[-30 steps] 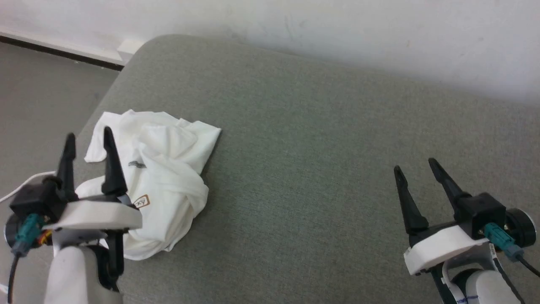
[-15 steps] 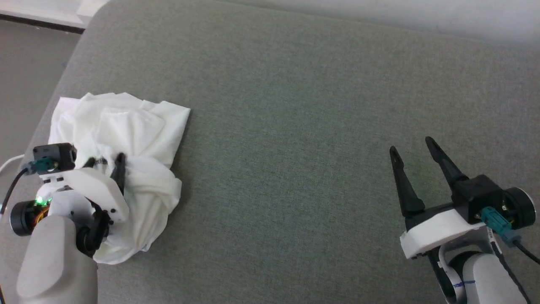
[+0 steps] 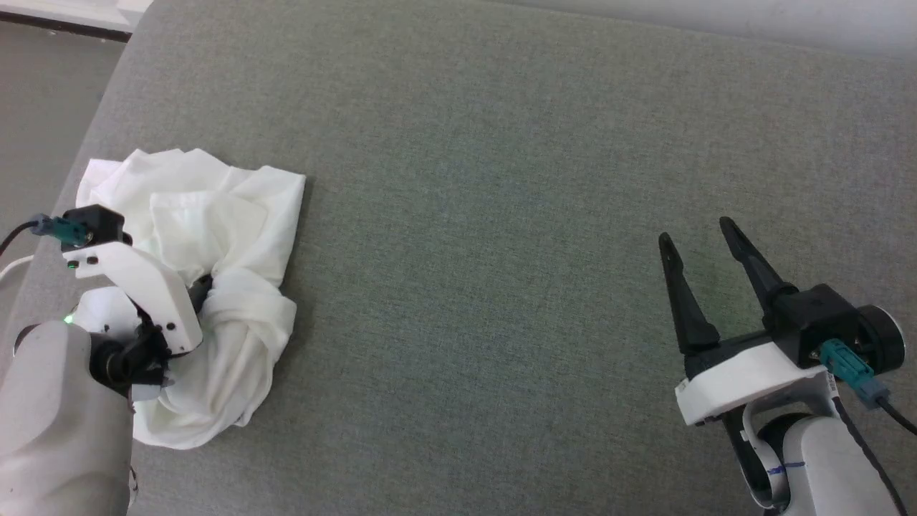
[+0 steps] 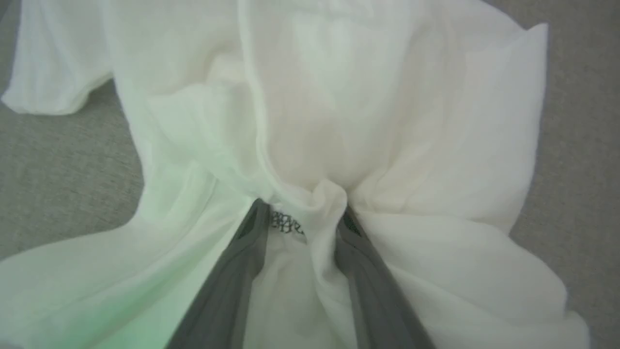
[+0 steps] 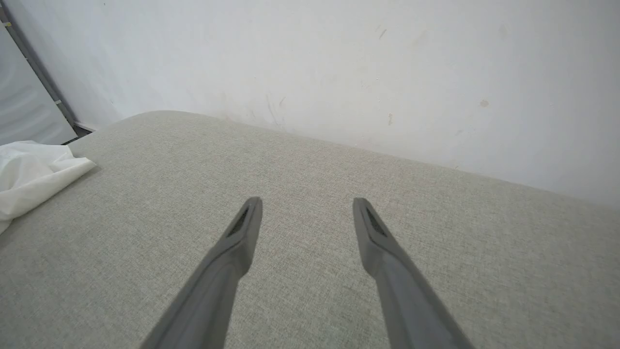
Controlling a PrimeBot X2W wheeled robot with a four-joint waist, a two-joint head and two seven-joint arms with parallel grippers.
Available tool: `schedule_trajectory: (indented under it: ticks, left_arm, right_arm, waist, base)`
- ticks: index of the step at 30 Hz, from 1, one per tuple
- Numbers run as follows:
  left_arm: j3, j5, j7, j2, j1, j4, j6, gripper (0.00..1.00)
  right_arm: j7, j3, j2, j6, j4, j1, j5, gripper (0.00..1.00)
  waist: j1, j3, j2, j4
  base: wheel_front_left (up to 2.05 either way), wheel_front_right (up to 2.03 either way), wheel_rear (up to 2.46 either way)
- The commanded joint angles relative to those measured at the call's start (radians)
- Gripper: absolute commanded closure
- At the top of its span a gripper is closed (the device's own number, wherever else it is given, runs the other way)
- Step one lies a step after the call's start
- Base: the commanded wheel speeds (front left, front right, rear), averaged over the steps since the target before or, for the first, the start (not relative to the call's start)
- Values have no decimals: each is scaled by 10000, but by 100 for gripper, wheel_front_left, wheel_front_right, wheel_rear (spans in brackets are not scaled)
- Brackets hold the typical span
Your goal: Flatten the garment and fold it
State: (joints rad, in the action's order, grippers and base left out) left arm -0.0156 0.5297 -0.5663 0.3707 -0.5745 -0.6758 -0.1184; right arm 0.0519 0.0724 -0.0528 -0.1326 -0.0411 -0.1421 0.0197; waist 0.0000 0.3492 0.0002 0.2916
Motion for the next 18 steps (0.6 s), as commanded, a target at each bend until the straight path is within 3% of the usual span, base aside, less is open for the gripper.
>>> schedule_trajectory:
  ticks: [1,6,10,18]
  left_arm:
    - [-330,100,-350,-123,475,-623,-66,100]
    - [-279,95,697,488,189,-704,-106,100]
    - [-138,-282,2135,786,-54,-170,210,100]
    - [-160,-960,4158,859,-315,1730,719,100]
  right_arm:
    - [86,31,10,18,55,-148,96,0]
    - [260,31,20,19,289,-32,325,0]
    - [436,-71,23,19,483,186,647,0]
    - [719,-401,24,19,637,635,1029,0]
  waist:
    - [0,-121,-2,24]
    - [0,-629,-2,84]
    - [0,-1185,-2,82]
    - [0,-2053,-2,-242]
  base:
    - [0,0,0]
    - [0,0,0]
    - [0,0,0]
    - [0,0,0]
